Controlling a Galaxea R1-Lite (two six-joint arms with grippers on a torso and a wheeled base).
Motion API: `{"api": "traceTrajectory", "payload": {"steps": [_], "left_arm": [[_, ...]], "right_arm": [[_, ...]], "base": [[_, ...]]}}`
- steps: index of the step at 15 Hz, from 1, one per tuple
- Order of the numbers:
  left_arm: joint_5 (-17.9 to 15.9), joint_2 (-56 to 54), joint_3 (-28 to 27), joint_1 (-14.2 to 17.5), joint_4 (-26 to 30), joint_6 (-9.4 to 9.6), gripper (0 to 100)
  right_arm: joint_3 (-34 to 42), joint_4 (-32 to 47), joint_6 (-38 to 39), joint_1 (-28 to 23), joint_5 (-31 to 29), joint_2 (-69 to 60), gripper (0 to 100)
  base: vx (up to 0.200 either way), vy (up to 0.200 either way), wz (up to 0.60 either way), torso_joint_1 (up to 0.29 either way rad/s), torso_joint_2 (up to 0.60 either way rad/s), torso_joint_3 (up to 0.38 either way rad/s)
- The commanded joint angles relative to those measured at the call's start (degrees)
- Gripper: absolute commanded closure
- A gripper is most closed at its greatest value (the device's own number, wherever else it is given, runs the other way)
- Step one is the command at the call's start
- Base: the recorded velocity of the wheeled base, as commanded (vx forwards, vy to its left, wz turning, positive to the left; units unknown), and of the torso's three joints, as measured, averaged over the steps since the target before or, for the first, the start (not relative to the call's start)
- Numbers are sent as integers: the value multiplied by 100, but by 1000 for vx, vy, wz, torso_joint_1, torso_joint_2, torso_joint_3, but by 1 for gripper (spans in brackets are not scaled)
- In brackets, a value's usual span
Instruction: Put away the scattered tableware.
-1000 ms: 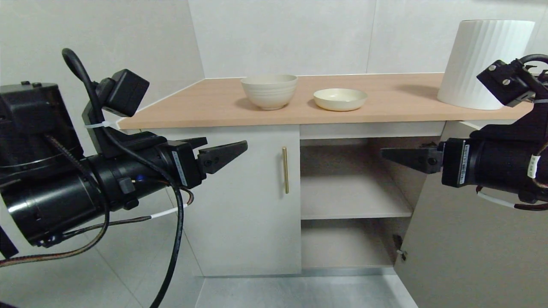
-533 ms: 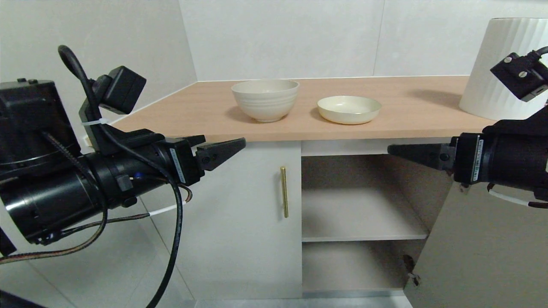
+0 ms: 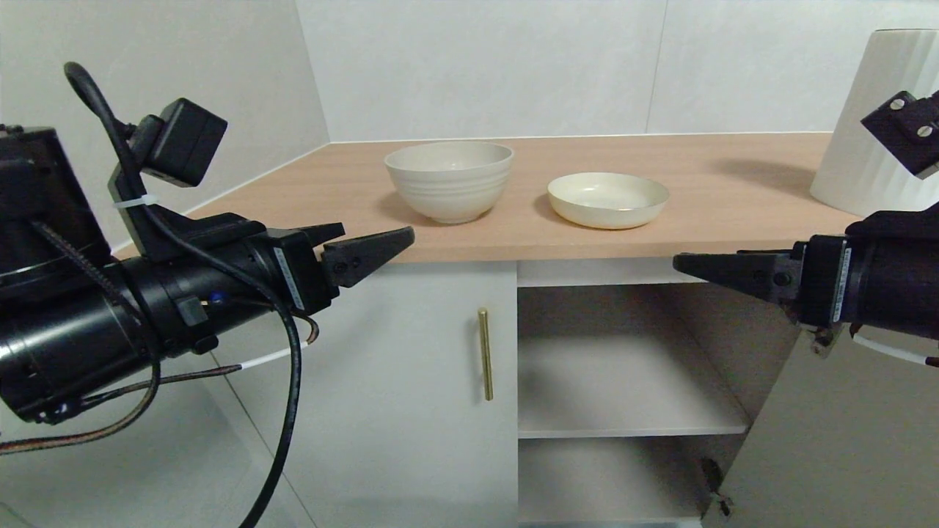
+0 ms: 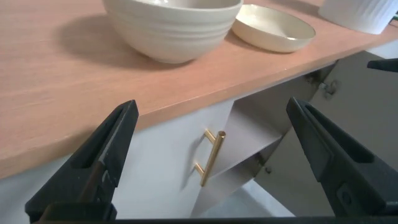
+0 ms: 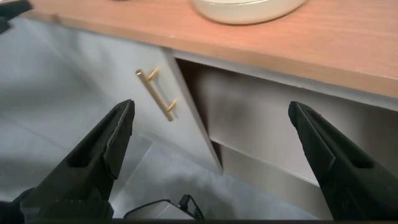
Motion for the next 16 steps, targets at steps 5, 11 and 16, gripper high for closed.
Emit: {"api": "traceTrajectory", "payload": {"steps": [5,11,16], "left_arm": [[1,72,-10,-1,7,-2,0],[1,248,-159,-1,25,-11,0],[36,644,-678,17,69,-503,0]], "right_arm": [[44,-1,-1,8,-7,-3,0],[35,-10,-1,-36,-7,129,0],[17,-563,-1,-335,28,595,0]], "base": [[0,0,0,4,-32,-29],[0,0,0,102,-372,-296],[0,0,0,160,-471,-302]]}}
